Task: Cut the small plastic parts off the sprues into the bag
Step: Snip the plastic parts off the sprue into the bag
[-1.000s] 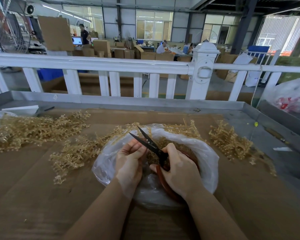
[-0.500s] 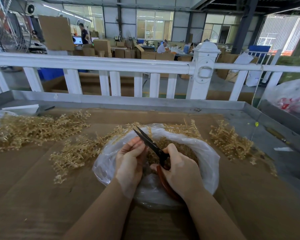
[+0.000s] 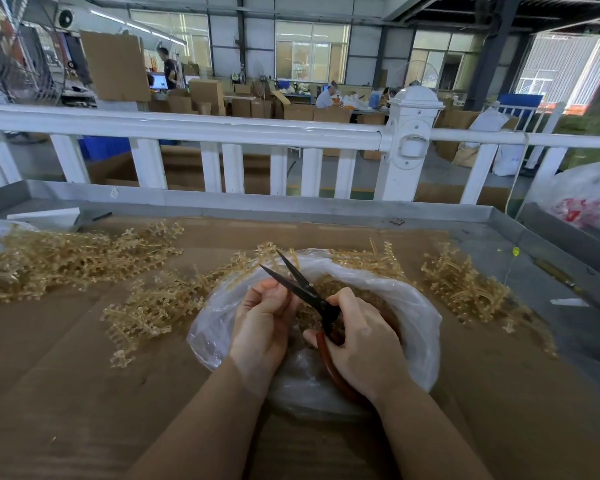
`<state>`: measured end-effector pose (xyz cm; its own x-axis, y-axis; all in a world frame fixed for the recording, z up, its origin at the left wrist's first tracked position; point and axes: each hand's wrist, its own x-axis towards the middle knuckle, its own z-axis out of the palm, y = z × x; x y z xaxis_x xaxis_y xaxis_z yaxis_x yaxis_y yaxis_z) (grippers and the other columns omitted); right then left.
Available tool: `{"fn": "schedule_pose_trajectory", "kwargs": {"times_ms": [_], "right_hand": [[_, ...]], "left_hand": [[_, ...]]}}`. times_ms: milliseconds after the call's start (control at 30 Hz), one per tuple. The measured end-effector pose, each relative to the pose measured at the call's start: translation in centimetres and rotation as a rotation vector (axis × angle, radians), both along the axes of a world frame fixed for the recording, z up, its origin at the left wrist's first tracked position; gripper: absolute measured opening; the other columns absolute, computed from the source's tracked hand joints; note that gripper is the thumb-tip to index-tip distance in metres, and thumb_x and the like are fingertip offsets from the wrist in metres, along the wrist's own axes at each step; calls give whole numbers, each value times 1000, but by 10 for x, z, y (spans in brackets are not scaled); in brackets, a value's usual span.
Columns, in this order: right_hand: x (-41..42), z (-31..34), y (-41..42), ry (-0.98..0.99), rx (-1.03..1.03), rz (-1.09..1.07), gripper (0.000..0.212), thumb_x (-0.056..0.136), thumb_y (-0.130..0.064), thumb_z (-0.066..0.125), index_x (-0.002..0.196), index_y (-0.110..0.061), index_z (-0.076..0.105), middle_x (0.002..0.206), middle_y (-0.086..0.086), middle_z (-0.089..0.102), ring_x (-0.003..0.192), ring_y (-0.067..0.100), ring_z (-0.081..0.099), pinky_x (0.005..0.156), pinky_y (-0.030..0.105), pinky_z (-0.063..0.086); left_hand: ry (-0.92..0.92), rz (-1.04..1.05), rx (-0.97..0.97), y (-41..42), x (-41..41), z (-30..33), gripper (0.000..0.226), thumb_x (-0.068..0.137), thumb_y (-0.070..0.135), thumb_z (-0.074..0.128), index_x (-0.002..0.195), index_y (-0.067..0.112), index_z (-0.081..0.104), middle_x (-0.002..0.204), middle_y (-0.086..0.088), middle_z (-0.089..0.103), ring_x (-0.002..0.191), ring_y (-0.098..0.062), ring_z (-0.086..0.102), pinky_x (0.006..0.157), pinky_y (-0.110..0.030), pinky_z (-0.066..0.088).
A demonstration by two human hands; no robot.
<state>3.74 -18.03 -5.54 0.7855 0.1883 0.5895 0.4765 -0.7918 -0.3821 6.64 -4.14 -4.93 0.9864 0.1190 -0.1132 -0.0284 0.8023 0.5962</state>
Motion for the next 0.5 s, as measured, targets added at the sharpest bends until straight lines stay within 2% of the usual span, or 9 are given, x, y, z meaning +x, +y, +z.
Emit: {"fn": "schedule_pose_trajectory", "kwargs": {"times_ms": [167,367,500], "right_hand": [[-1,2,0,5,8,3,40,79,-49,67,99,-18,52,92,-4,61,89,15,58,75,32,51],[-2,4,1,-21,12,-12,39,80,-46,69,97,-15,54,85,-3,65,78,15,62,66,31,53],[-2,3,1,-27,-6,-23,39,80,-44,71,99,-13,56,84,-1,66,76,16,64,64,30,54]], "left_hand": [[11,-20,24,-1,0,0,26,89,-10,48,77,13,50,81,-8,59,76,-18,62,63,-22,57],[6,-34,37,-2,1,0,24,85,-12,50,78,11,50,78,-10,58,68,-17,65,62,-24,58],[13,-34,22,-1,2,-1,24,85,-13,51,79,10,51,74,-9,63,61,-16,67,56,-23,56]]}}
